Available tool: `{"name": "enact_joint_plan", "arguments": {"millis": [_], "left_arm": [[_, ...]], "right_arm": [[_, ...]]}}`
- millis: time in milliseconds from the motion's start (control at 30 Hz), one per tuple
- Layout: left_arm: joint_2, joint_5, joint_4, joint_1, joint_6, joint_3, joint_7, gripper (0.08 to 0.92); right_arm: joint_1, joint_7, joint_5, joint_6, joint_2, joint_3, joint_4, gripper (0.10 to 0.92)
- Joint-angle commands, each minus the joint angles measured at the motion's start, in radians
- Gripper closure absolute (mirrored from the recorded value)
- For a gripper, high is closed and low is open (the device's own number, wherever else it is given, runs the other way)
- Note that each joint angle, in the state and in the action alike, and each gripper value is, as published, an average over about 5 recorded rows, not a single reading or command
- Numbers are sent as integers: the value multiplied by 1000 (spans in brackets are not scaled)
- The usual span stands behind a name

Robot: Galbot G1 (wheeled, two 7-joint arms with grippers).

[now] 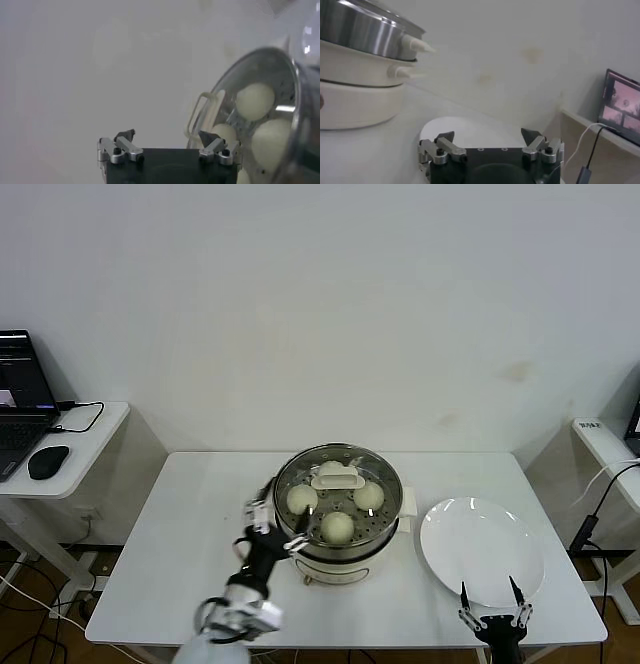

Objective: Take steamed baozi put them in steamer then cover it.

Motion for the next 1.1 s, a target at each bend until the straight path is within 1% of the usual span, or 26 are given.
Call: {"name": "enact_joint_plan", "arguments": {"millis": [33,233,367,467,567,1100], "left_arm": [[37,-804,-73,374,-347,-408,-168,177],[17,-848,-45,522,-445,-427,-144,177],[-17,-869,2,581,-490,-403,-87,177],[-38,-862,20,593,-508,-385,-47,177],[-44,-853,13,601,-503,-377,-28,177],[-77,-786,29,610,-496,-346,-4,177]], "right_arm": [[-33,-23,102,-4,-50,-40,33,203],[-127,-70,257,-38,-171,-60,80,203],[-159,-92,311,-47,-191,-71,89,203],[-169,-102,314,-47,-182,-91,92,203],[-184,-108,310,-48,-175,-112,105,203],[-222,-109,289,-48,-164,-137,145,203]]}}
